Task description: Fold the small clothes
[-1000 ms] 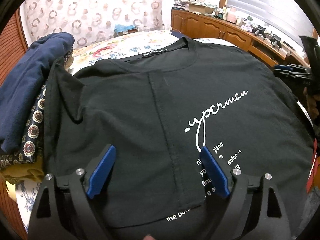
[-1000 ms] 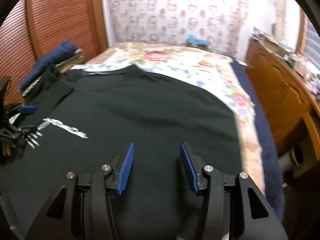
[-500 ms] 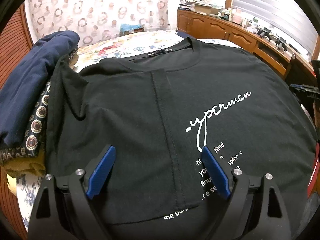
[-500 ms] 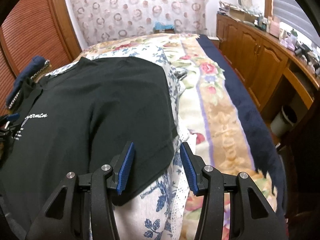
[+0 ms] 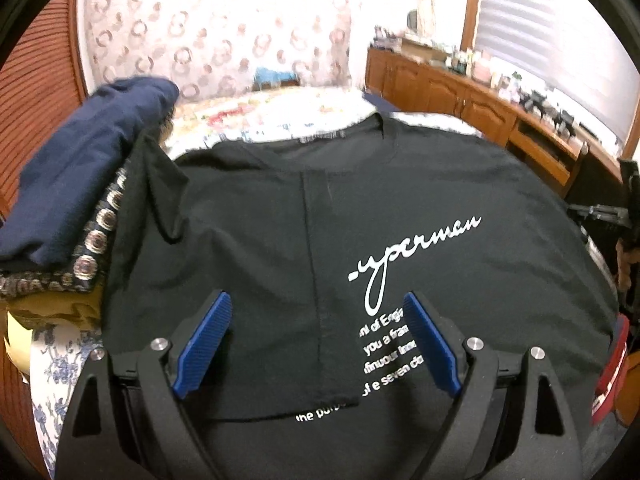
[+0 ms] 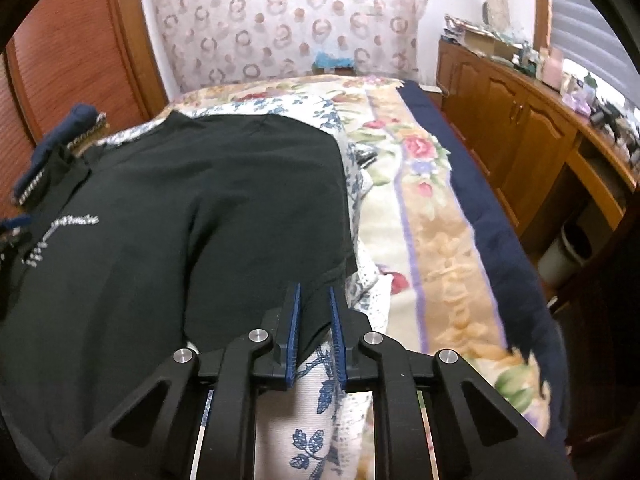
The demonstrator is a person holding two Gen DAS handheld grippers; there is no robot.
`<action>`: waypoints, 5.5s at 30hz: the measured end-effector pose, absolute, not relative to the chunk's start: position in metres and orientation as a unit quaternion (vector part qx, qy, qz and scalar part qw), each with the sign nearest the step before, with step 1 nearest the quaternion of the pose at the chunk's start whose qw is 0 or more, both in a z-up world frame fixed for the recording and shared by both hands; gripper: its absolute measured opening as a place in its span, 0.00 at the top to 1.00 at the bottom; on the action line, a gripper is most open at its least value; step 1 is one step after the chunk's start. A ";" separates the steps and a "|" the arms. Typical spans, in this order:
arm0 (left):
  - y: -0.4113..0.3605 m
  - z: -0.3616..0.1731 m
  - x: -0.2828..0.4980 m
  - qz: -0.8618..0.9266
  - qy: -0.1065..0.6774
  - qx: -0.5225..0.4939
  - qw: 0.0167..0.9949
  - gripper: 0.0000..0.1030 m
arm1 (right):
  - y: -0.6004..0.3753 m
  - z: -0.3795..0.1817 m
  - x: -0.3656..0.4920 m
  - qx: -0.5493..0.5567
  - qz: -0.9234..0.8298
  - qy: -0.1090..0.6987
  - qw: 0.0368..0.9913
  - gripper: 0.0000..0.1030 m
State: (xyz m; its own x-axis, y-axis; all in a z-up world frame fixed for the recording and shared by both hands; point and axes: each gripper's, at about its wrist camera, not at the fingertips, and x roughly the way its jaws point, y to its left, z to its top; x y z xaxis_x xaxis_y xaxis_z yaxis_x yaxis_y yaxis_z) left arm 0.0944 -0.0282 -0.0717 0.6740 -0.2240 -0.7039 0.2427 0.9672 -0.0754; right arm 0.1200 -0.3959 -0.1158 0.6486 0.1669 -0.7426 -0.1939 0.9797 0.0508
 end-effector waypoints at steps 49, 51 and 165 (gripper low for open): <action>-0.025 -0.044 0.053 -0.122 0.321 -0.005 0.939 0.15 | -0.279 -0.103 0.153 -0.093 0.171 0.402 0.895 0.78; -0.025 -0.044 0.053 -0.121 0.321 -0.005 0.939 0.15 | -0.278 -0.106 0.152 -0.103 0.167 0.403 0.894 0.88; 0.030 -0.047 0.238 -0.038 0.417 0.112 0.901 0.56 | -0.266 -0.117 0.198 -0.102 0.164 0.398 0.897 0.61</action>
State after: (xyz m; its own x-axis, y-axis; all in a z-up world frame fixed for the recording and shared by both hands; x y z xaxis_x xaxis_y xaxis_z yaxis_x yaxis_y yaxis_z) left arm 0.2382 0.0304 -0.0473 0.6489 0.0242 -0.7605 0.1624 0.9720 0.1695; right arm 0.1977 -0.2664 -0.1171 0.6301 0.2124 -0.7469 -0.3745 0.9257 -0.0528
